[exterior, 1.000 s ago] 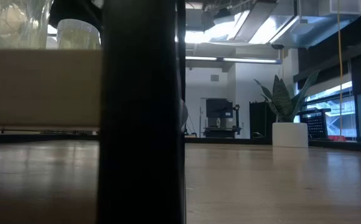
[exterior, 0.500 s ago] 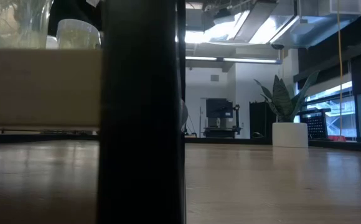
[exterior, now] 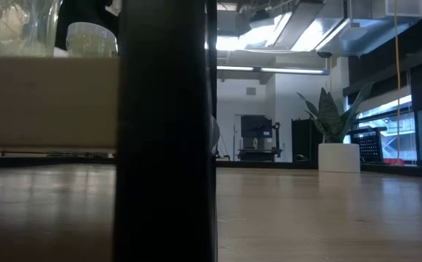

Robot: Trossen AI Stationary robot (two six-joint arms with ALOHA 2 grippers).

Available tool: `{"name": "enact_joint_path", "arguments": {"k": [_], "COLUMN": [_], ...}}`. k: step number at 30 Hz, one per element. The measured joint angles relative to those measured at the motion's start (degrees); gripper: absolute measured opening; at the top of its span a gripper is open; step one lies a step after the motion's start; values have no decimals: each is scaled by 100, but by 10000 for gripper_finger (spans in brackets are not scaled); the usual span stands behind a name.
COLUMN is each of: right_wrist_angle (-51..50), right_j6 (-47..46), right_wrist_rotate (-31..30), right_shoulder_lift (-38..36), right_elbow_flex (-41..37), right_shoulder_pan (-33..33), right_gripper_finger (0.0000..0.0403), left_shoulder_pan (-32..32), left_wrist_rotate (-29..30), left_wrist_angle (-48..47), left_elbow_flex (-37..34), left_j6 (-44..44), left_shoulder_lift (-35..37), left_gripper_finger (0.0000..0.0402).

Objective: Pick and place medicine bottles onto shelf by color
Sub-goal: Put the yellow pill bottle on the shelf aligned with the other yellow pill bottle

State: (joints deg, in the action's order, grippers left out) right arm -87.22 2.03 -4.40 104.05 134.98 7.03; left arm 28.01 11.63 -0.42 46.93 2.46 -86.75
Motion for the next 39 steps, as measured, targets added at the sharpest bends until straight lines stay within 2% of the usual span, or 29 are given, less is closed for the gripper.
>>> {"name": "enact_joint_path", "arguments": {"k": [26,39], "right_wrist_angle": [-1,-2], "right_j6": [1,1], "right_wrist_rotate": [-2,-2], "right_shoulder_lift": [0,0], "right_elbow_flex": [2,2], "right_shoulder_pan": [0,0], "right_gripper_finger": [248,248], "left_shoulder_pan": [-24,-24], "left_wrist_rotate": [-12,-14], "left_wrist_angle": [-46,-46], "left_elbow_flex": [-1,-1], "left_j6": [295,302], "left_shoulder_lift": [-30,-30], "left_gripper_finger": [106,159]}}
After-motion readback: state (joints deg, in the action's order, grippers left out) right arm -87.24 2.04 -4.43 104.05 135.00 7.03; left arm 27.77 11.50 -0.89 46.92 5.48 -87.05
